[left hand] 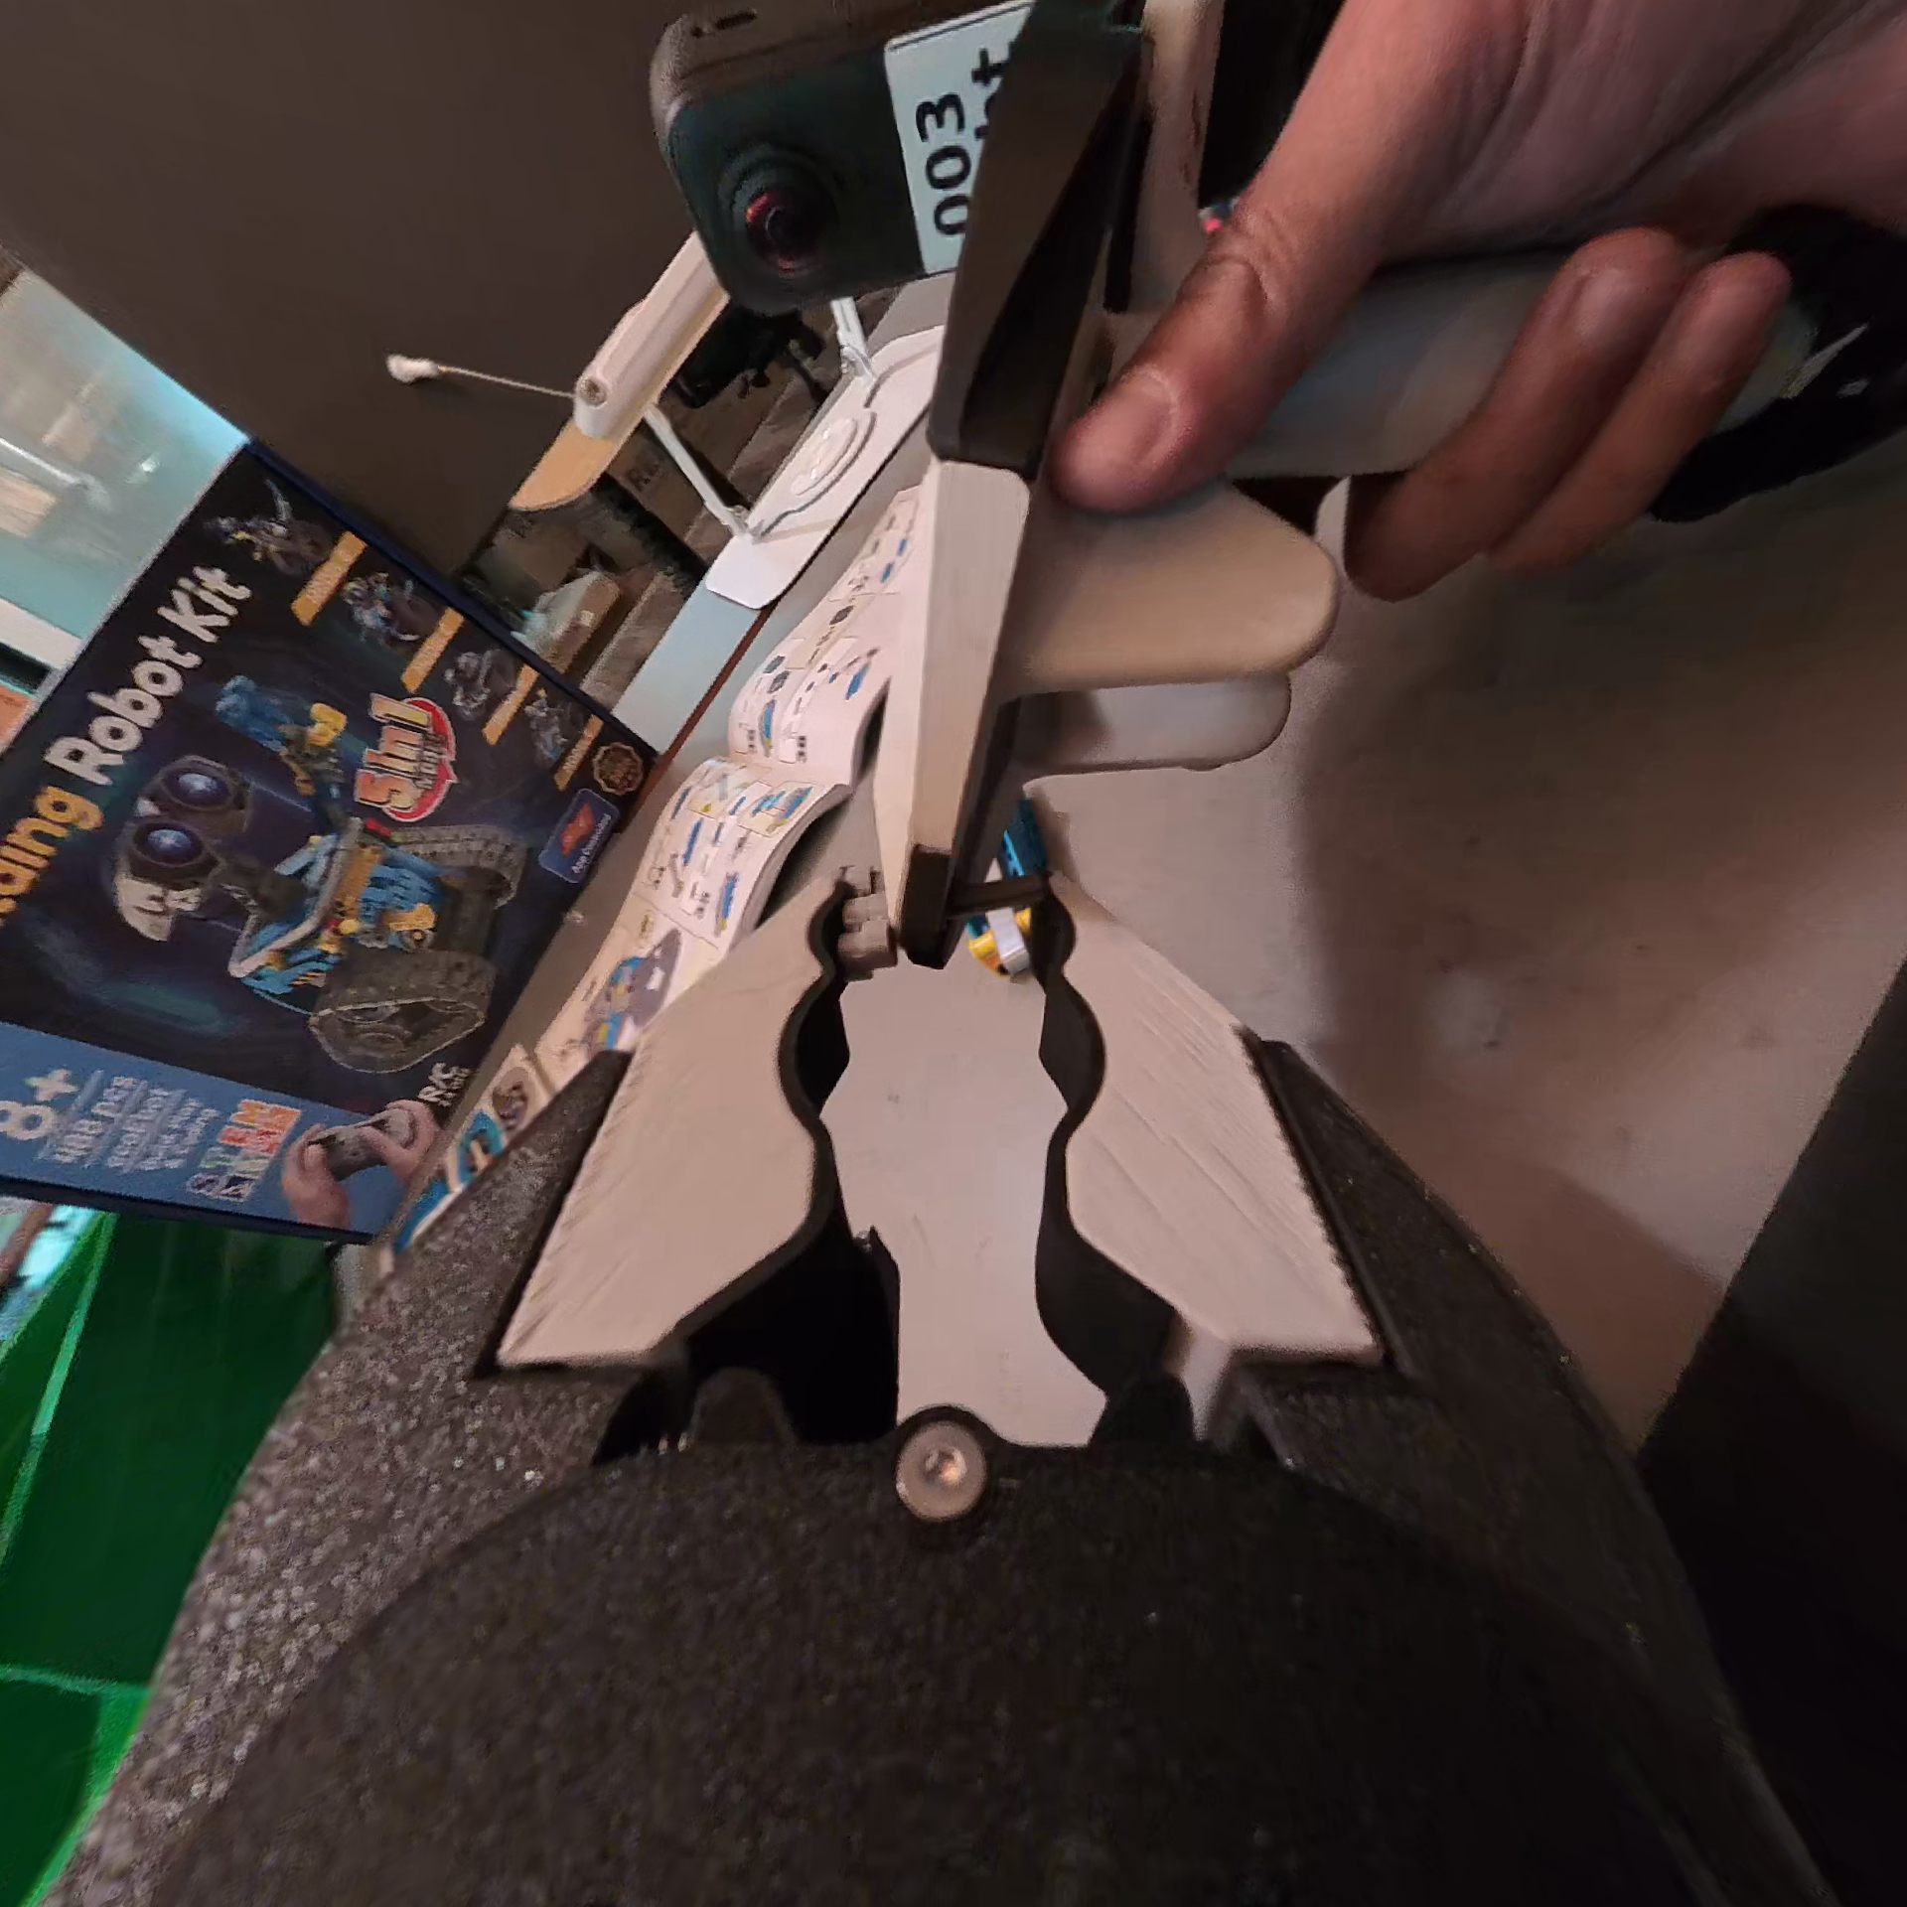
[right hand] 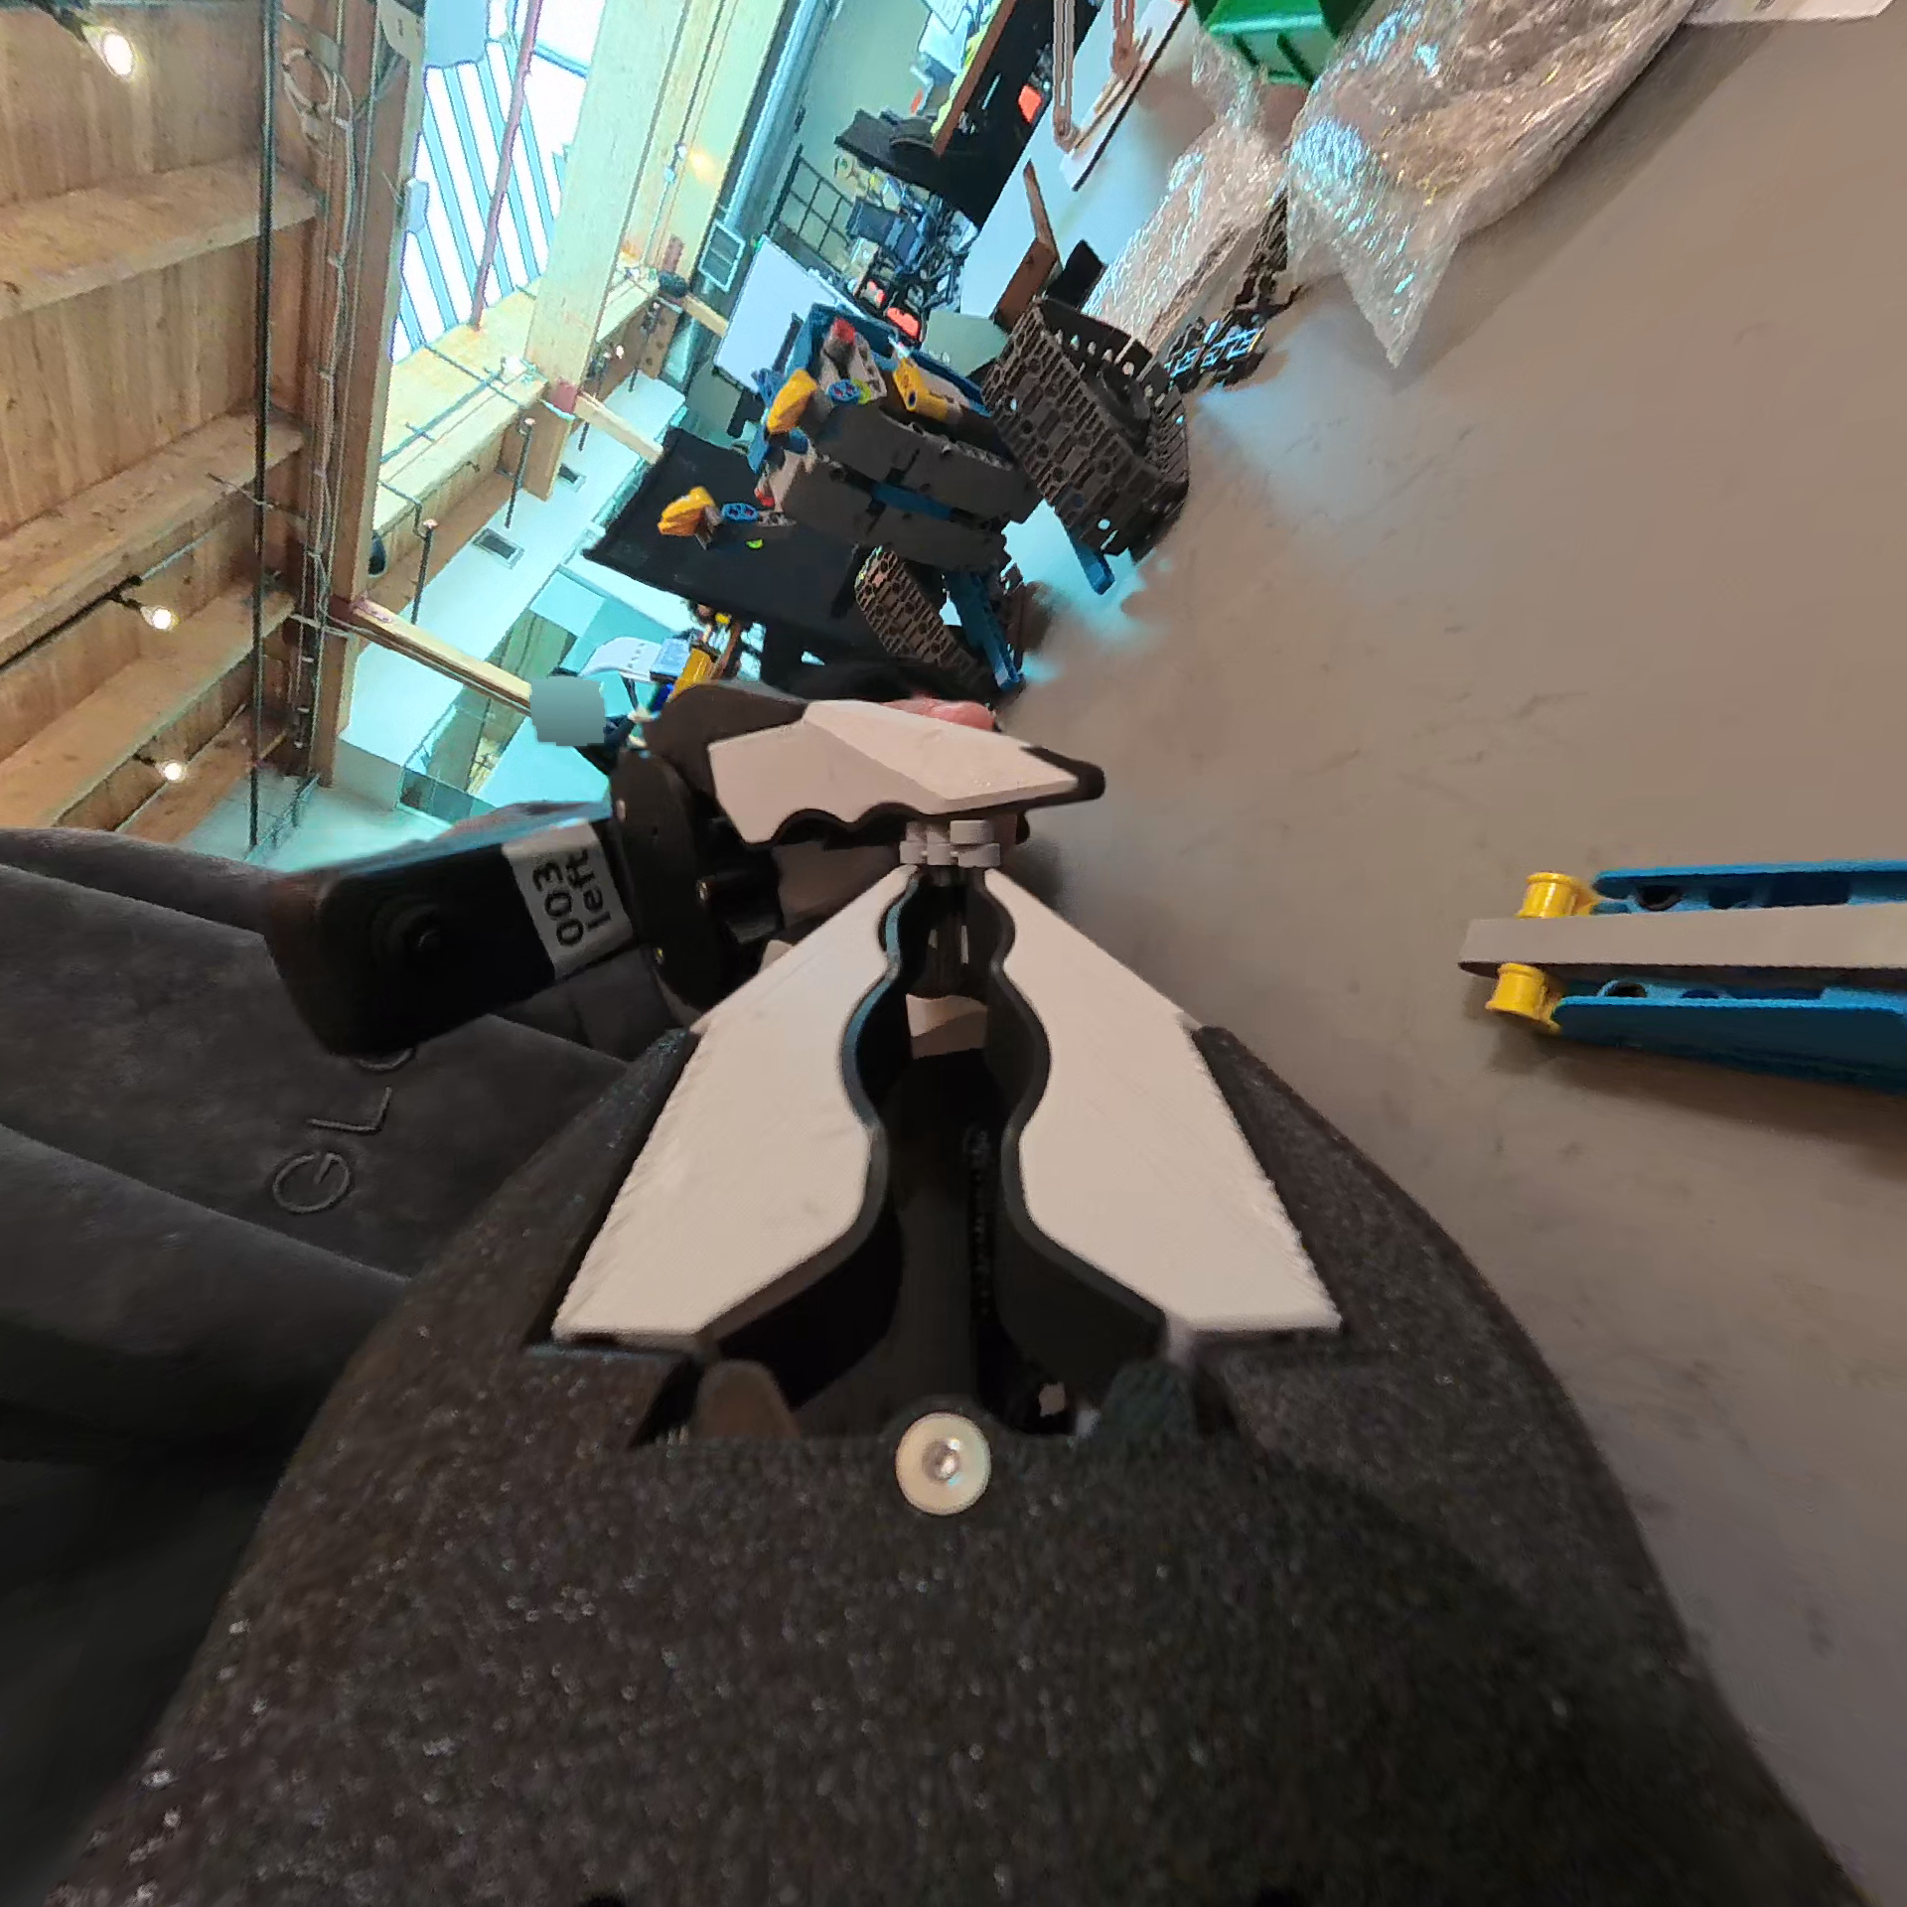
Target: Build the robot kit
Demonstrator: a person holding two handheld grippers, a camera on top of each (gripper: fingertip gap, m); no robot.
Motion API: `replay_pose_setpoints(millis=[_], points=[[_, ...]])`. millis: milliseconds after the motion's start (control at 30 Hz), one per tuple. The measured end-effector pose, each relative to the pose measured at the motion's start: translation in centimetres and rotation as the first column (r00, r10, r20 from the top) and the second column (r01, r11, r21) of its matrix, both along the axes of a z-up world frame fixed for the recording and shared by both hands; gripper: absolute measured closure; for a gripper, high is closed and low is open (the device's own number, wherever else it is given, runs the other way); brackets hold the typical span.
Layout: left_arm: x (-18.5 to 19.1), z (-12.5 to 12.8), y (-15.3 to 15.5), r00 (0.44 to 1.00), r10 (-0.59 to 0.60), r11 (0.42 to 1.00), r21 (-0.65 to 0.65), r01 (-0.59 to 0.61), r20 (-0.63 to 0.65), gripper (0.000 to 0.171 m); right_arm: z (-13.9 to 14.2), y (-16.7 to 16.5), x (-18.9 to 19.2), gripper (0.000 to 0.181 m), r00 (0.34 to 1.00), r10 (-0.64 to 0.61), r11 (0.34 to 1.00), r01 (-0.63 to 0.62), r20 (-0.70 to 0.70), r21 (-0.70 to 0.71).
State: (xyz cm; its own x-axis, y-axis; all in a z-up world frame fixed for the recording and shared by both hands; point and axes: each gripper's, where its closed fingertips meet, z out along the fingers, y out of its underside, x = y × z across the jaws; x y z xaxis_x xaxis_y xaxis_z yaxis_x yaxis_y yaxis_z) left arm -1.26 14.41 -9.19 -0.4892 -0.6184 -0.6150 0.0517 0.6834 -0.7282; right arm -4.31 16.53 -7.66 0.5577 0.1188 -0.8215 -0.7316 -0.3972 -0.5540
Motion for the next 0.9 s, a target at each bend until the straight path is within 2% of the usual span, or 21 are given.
replay_pose_setpoints(millis=[100, 167, 233, 333, 400, 567, 800, 833, 867, 900], points=[[0.3, 0.0, 0.3, 0.999, 0.025, 0.998, 0.054, -0.027, 0.036, 0.139, 0.1, 0.1, 0.3, 0.176, 0.998, -0.029, 1.000, 0.029, -0.048, 0.010], [0.5, 0.0, 0.4, 0.999, 0.030, 0.999, 0.034, -0.031, 0.022, 0.139, 0.0, 0.2, 0.4, 0.175, 0.998, -0.037, 0.999, 0.037, -0.045, 0.004], [0.5, -0.1, 0.4, 1.000, 0.015, 1.000, -0.004, -0.016, -0.010, 0.139, 0.0, 0.2, 0.4, 0.175, 0.999, -0.027, 1.000, 0.027, 0.019, -0.008], [0.8, -0.6, 0.9, 0.999, 0.046, 0.998, 0.035, -0.046, -0.008, 0.138, -0.5, -0.1, 0.7, 0.170, 0.983, -0.036, 0.997, 0.047, 0.181, -0.058], [0.9, -0.7, 1.0, 0.998, 0.053, 0.998, 0.033, -0.053, -0.017, 0.138, -0.5, -0.2, 0.9, 0.166, 0.972, -0.041, 0.996, 0.058, 0.233, -0.068], [1.0, -1.1, 1.1, 0.998, 0.061, 0.997, 0.040, -0.059, -0.034, 0.138, -1.0, -0.2, 1.0, 0.171, 0.945, -0.044, 0.991, 0.082, 0.324, -0.106], [1.0, -1.0, 1.2, 0.997, 0.070, 0.997, 0.032, -0.069, -0.039, 0.139, -1.2, 0.0, 1.1, 0.177, 0.949, -0.065, 0.989, 0.102, 0.308, -0.104], [1.1, -1.1, 1.3, 0.996, 0.075, 0.997, 0.031, -0.074, -0.042, 0.141, -1.2, 0.0, 1.1, 0.177, 0.951, -0.064, 0.989, 0.101, 0.304, -0.107], [1.2, -1.0, 1.6, 0.995, 0.090, 0.995, 0.035, -0.089, -0.035, 0.151, -1.3, 0.0, 1.1, 0.177, 0.951, -0.063, 0.989, 0.100, 0.301, -0.108], [1.1, -0.9, 1.6, 0.995, 0.091, 0.995, 0.033, -0.090, -0.034, 0.152, -1.2, 0.0, 1.1, 0.178, 0.955, -0.067, 0.989, 0.101, 0.290, -0.105]])
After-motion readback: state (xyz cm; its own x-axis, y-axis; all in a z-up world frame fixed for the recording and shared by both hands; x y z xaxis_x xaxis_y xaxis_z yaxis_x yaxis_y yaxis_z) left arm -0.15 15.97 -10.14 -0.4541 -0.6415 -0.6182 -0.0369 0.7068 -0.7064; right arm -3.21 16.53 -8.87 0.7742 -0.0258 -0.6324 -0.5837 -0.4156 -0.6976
